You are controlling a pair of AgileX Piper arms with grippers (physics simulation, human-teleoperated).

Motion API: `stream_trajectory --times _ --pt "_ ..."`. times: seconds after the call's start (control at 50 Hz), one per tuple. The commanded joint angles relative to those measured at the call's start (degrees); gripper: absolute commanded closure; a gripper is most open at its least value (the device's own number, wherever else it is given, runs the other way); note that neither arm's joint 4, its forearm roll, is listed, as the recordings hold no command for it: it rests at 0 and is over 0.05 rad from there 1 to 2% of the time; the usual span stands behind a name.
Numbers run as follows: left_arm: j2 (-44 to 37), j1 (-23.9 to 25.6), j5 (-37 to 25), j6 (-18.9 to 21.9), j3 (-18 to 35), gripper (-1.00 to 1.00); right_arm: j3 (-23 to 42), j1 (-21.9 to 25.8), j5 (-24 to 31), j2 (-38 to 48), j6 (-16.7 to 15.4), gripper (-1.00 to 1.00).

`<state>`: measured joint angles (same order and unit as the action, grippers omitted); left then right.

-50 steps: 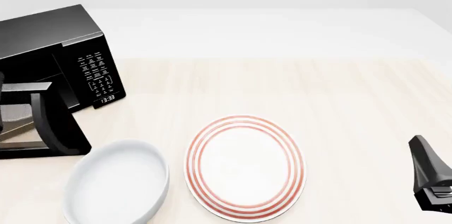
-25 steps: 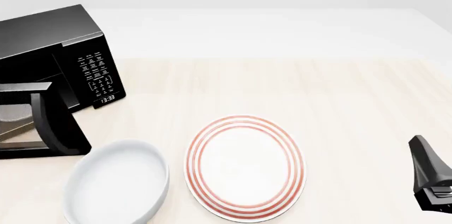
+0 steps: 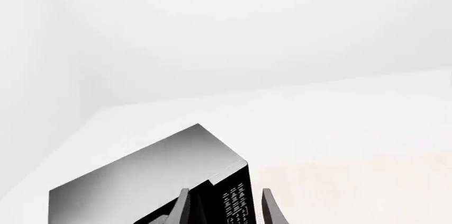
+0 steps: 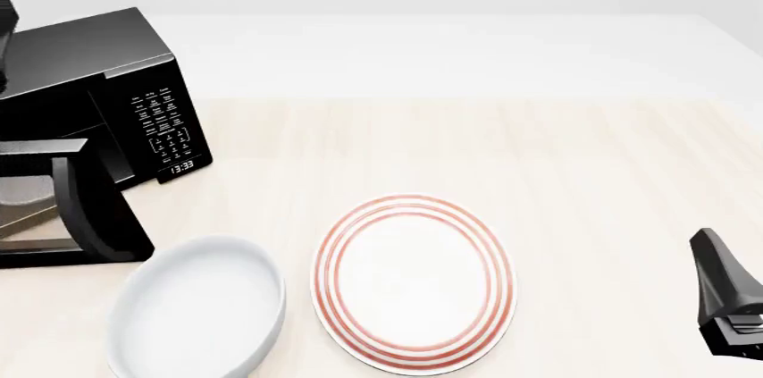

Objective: Open the microwave.

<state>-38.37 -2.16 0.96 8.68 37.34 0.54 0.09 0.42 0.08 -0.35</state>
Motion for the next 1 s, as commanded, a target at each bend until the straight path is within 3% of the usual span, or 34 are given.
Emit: stream_trajectory --times 0.02,0.22,0.3,0.48,0.82,1.0 --pt "-6.18 -0.36 -4.87 -1.43 5.64 -1.0 0.0 0.0 0.0 0.0 -0.01 -1.0" --pt "-10.93 0.58 -11.98 -1.82 10.16 -1.0 0.0 0.0 0.0 0.0 0.01 -1.0" --pt "-11.61 0.3 -13.63 0.49 10.37 -1.0 0.0 -0.02 0.0 0.0 0.01 -1.0" --pt "-13.26 -0.33 -15.74 0.31 10.93 -1.0 0.0 -0.01 0.0 0.0 -0.02 -1.0" --pt "-18.65 -2.49 -19.87 -2.78 14.95 -1.0 0.0 0.0 -0.01 0.0 0.01 -1.0" --pt "-21.48 -2.84 -18.93 -5.1 14.01 -1.0 0.0 0.01 0.0 0.0 0.0 -1.0"
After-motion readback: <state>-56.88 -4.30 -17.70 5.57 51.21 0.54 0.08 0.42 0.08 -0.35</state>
